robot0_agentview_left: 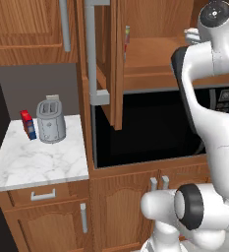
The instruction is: Stack two cans on top of the other two cans in the cabinet.
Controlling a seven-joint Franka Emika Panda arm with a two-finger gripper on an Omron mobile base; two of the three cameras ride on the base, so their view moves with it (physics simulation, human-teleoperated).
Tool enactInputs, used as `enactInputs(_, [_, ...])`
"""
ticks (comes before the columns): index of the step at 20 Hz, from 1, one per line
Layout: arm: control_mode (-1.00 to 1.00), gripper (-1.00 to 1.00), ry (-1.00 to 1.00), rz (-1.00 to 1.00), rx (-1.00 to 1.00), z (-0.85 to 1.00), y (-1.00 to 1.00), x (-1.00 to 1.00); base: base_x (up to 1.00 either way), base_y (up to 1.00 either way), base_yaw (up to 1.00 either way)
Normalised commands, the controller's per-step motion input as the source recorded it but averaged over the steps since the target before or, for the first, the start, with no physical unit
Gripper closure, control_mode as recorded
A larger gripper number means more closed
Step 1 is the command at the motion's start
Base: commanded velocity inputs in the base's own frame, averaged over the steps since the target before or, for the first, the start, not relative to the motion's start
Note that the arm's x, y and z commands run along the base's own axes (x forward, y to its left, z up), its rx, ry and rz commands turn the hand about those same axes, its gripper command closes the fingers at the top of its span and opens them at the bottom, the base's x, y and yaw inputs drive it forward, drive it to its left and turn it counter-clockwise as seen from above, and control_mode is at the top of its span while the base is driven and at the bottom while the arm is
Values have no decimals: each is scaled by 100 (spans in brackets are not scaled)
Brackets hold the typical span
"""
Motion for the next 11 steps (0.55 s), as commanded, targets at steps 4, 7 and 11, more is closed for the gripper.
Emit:
enactInputs(4, [-100, -100, 9, 10, 1, -3, 32, -78, 0, 0, 0])
enactInputs(7, [-100, -100, 12, 13, 0, -10, 37, -76, 0, 0, 0])
enactInputs(11, [-100, -100, 6, 15, 0, -20, 36, -80, 0, 0, 0])
